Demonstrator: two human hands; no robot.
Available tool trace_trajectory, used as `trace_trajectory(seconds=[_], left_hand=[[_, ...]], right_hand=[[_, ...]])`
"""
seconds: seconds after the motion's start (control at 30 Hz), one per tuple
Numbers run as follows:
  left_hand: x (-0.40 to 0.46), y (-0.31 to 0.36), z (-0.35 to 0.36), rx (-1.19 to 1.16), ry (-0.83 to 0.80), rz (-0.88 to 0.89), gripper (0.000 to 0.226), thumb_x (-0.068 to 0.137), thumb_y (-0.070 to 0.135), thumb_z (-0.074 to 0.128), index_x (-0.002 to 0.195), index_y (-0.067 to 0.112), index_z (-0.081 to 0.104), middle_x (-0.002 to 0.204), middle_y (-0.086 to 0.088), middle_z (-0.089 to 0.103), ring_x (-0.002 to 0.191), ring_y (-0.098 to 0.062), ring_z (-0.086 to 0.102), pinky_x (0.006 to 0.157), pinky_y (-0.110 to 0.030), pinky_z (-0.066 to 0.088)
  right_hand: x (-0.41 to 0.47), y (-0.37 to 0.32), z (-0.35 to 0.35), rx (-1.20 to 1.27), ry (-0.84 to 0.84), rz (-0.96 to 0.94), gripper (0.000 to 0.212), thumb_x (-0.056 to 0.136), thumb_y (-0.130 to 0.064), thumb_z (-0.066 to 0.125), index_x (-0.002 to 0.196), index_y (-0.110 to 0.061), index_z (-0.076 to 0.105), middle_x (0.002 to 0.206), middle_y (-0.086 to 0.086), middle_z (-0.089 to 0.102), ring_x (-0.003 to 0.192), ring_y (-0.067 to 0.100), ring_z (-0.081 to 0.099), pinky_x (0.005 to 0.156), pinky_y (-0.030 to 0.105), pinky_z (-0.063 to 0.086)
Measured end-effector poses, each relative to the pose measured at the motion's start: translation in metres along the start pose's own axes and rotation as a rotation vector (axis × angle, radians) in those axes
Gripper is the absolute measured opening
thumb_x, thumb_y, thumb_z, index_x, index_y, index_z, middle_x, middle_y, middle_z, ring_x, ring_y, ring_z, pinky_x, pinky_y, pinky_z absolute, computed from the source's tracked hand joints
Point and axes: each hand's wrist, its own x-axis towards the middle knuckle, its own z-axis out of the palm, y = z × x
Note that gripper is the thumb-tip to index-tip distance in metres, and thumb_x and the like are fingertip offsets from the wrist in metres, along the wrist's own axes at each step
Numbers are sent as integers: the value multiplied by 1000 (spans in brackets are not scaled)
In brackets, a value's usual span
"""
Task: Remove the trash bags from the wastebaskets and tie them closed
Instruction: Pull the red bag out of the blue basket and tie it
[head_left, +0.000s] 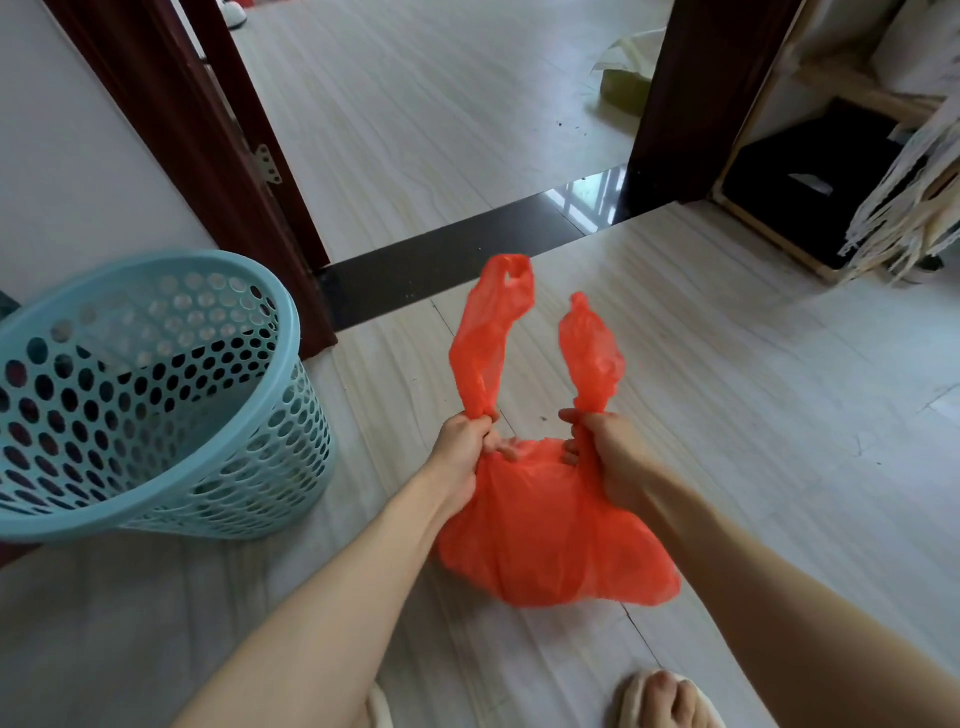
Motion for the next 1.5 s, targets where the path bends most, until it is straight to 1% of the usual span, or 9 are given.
trace_trajectory(seconds=[0.13, 0.27, 0.47, 0.6, 0.8, 0.97, 1.17, 1.33, 1.5], left_hand=[[0, 3, 7, -99, -37, -60, 19, 87, 14, 29, 76, 8, 42, 36, 3, 26, 30, -11, 28, 49, -24, 38], [-3, 8, 2, -113, -137, -111, 21, 84, 14, 21, 68, 16, 32, 59, -3, 25, 51, -14, 27, 50, -22, 32], [11, -10, 1, 4, 48, 11, 34, 97, -2, 23, 68, 8, 38, 63, -5, 30, 28, -4, 32, 60, -30, 42], [11, -10, -1, -113, 214, 18, 33, 100, 3, 28, 69, 5, 39, 47, -6, 40, 23, -6, 36, 36, -18, 45], [17, -12, -8, -83, 367, 29, 31, 96, 6, 43, 66, 5, 50, 30, 3, 52, 23, -3, 41, 33, -11, 36], [5, -10, -3, 257, 224, 188, 21, 91, 5, 52, 72, 11, 49, 50, -1, 54, 27, 0, 41, 53, -23, 43], [-1, -8, -6, 809, -1, 292, 32, 84, 9, 61, 59, 21, 47, 47, 6, 54, 38, 0, 46, 51, -22, 36], [-5, -8, -5, 953, -47, 350, 26, 84, 14, 61, 64, 22, 47, 58, 3, 59, 56, -10, 54, 67, -28, 42], [-15, -7, -10, 1003, -103, 444, 24, 80, 3, 55, 99, 16, 48, 91, -5, 65, 88, -20, 63, 82, -31, 47]], right_hand=[[-1, 5, 3, 159, -10, -82, 30, 98, -8, 31, 73, -6, 48, 63, 7, 49, 39, 13, 49, 38, 20, 40], [0, 2, -9, 153, 65, -103, 25, 98, -15, 36, 83, -9, 56, 36, -6, 39, 29, 8, 42, 37, 16, 37], [-1, 2, 3, 201, 10, 40, 23, 85, -5, 29, 65, -16, 32, 51, -1, 32, 43, 12, 34, 46, 22, 30], [0, 8, 3, 136, -17, -71, 30, 96, -3, 24, 71, -12, 39, 61, 2, 40, 51, 13, 39, 50, 22, 34], [-5, 11, -1, 230, -216, -54, 24, 96, -4, 36, 83, -9, 55, 59, 0, 57, 41, 4, 50, 41, 15, 42], [-12, 10, 3, 4, -370, -18, 24, 93, 0, 41, 83, -7, 62, 71, 4, 66, 46, 2, 60, 44, 14, 46], [-15, 1, 4, 36, -495, 16, 21, 93, -4, 40, 90, -5, 61, 72, 11, 70, 60, 22, 67, 59, 28, 57], [-7, 2, 19, -26, -234, -57, 18, 90, -3, 47, 94, -7, 65, 73, 12, 64, 62, 24, 62, 62, 34, 54], [1, 9, 33, -410, 203, -335, 24, 81, -5, 57, 98, -20, 50, 90, 6, 59, 82, 26, 61, 71, 34, 49]])
